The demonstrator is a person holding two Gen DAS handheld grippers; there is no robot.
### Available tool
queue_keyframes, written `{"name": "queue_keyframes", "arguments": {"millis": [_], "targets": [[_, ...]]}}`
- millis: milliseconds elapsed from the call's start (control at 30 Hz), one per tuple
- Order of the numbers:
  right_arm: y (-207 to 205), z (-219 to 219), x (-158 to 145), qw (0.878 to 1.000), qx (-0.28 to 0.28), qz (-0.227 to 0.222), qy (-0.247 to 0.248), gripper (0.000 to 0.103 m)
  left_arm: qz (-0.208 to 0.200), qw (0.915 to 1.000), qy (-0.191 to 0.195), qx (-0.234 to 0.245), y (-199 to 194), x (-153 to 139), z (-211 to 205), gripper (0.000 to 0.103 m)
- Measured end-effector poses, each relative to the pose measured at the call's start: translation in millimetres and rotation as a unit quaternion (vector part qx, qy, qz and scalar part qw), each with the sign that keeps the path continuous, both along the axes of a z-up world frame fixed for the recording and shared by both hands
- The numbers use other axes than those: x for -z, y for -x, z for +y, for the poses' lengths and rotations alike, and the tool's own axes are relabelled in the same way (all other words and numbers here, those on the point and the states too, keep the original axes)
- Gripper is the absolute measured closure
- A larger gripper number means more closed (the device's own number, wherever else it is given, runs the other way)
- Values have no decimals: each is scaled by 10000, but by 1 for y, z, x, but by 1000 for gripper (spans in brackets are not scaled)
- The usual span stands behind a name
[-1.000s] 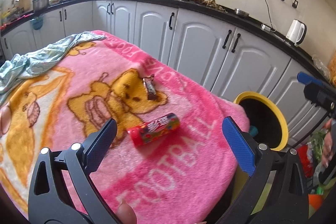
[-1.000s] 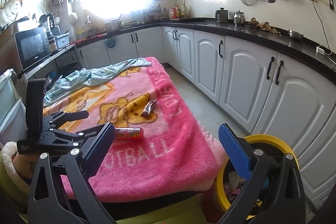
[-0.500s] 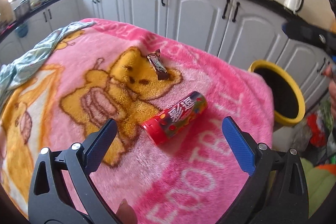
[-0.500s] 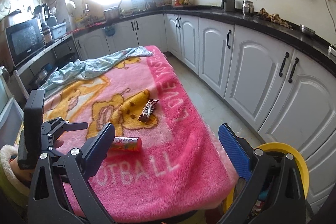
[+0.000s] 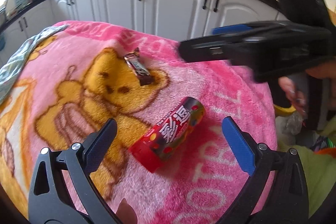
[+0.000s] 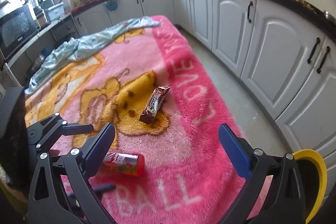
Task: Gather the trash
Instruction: 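Grasp the red candy tube with the left tool while the right tool grasps the chocolate bar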
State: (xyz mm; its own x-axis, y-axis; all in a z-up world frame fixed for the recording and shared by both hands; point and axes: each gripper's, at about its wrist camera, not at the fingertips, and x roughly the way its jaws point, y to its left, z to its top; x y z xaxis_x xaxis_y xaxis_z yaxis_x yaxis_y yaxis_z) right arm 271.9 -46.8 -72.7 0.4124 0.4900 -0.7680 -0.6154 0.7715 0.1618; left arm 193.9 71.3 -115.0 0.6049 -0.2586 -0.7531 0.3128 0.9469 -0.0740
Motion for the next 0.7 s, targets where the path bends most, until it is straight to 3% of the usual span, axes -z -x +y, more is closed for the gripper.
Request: {"name": "queue_keyframes", "arguments": {"millis": [267, 467, 700], "targets": [[-33, 19, 31, 9986, 143, 510, -19, 16, 295, 9990, 328, 29, -13, 15, 6, 40], [-50, 31, 42, 9972, 199, 725, -46, 25, 376, 9984, 413, -24, -12, 20, 9, 49], [-62, 54, 51, 9965, 158, 809, 120, 45, 382, 9989, 258, -22, -2, 22, 3, 63]]}}
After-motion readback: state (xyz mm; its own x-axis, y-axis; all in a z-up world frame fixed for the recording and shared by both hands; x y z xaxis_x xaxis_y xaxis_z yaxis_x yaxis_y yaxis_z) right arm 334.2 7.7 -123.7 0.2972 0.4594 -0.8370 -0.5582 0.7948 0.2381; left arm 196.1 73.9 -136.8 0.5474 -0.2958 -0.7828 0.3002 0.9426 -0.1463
